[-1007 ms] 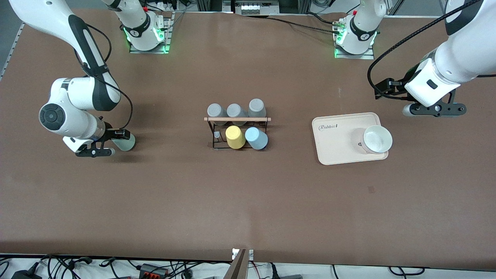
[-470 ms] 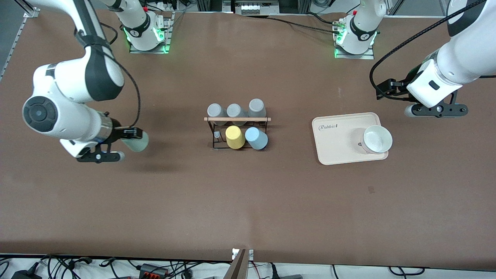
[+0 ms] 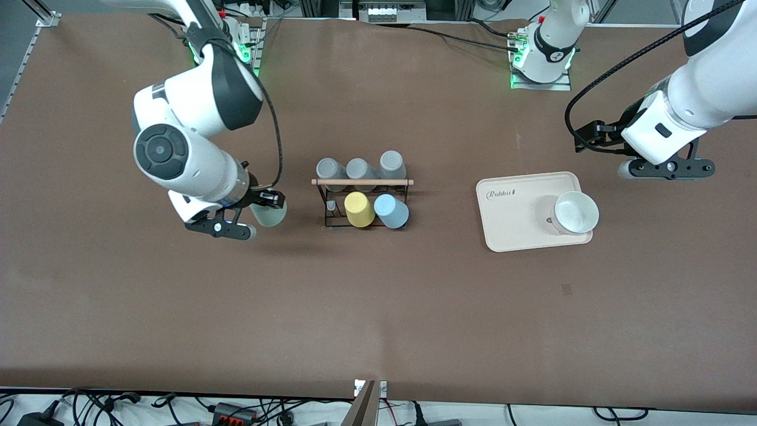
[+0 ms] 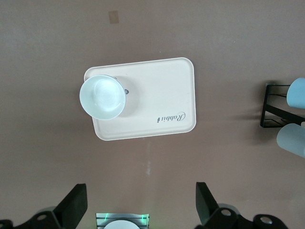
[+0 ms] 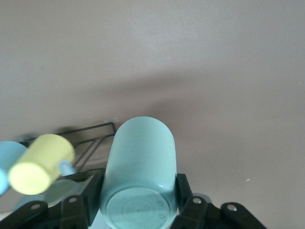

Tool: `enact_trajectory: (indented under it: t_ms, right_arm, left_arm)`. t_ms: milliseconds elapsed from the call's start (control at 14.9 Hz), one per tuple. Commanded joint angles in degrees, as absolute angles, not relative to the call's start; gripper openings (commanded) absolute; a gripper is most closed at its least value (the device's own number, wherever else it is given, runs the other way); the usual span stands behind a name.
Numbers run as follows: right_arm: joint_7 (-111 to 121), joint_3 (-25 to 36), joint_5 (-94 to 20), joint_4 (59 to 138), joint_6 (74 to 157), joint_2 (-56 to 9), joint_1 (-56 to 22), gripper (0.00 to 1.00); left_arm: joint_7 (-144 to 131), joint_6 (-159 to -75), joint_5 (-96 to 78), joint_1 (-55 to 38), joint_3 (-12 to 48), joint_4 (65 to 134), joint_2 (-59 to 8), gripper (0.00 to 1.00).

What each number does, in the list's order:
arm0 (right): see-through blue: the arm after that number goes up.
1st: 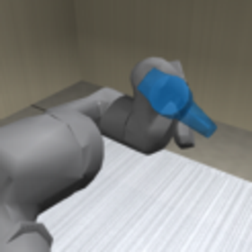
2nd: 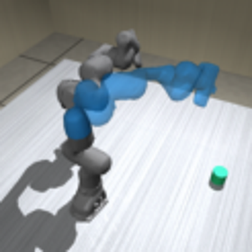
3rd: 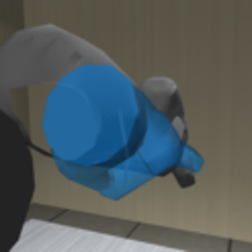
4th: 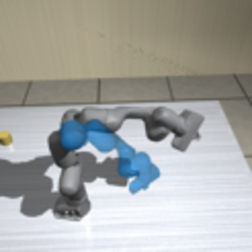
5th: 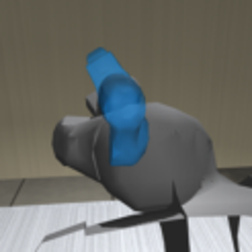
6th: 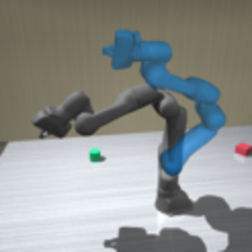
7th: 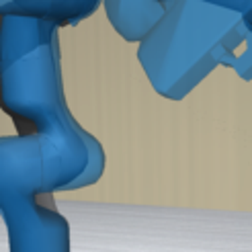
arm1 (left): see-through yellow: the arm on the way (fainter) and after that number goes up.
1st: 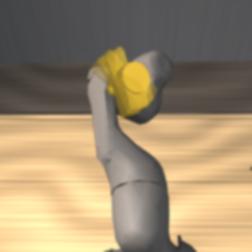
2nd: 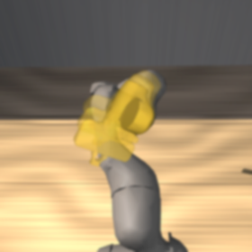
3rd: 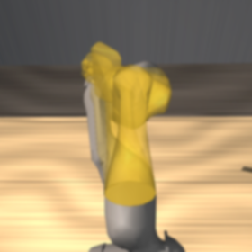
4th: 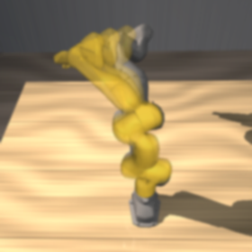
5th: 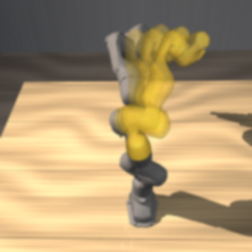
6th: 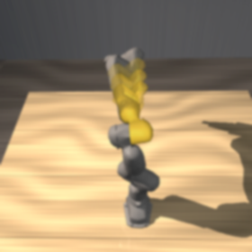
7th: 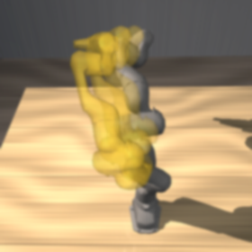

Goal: Hang scattered cups on rack with three cups
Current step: 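Carry the teal cup with the right gripper over to the rack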

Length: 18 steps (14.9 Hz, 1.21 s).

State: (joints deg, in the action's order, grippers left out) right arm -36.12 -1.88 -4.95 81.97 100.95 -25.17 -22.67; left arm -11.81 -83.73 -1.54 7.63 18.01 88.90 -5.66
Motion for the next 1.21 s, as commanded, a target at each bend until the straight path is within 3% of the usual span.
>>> enact_trajectory:
  t_ms: [0, 67, 201, 268, 1141]
  right_arm:
    - [-43.1, -1.5, -5.9, 78.3, 100.5, -27.1, -24.9, 0.19]
    - [-46.4, -1.5, -5.9, 77.5, 101.1, -27.9, -26.5, 0.19]
    - [-51.1, -1.5, -5.9, 76.0, 102.1, -29.3, -28.0, 0.19]
    - [-52.3, -1.6, -5.9, 75.5, 102.8, -30.1, -29.0, 0.19]
    - [-54.2, -1.8, -10.5, 75.3, 107.0, -35.5, -30.5, 0.19]
  left_arm:
    - [-9.8, -83.5, -2.4, 8.3, 18.1, 89.5, -5.1, 1.00]
    - [-9.8, -83.2, -2.4, 7.1, 17.0, 89.6, -4.8, 1.00]
    - [-9.8, -82.4, -2.4, -3.3, 6.8, 89.3, -4.7, 1.00]
    - [-9.8, -82.4, -2.5, -4.6, 5.0, 89.3, -4.8, 1.00]
    - [-9.8, -82.2, -2.5, -4.6, 5.0, 89.4, -4.7, 1.00]
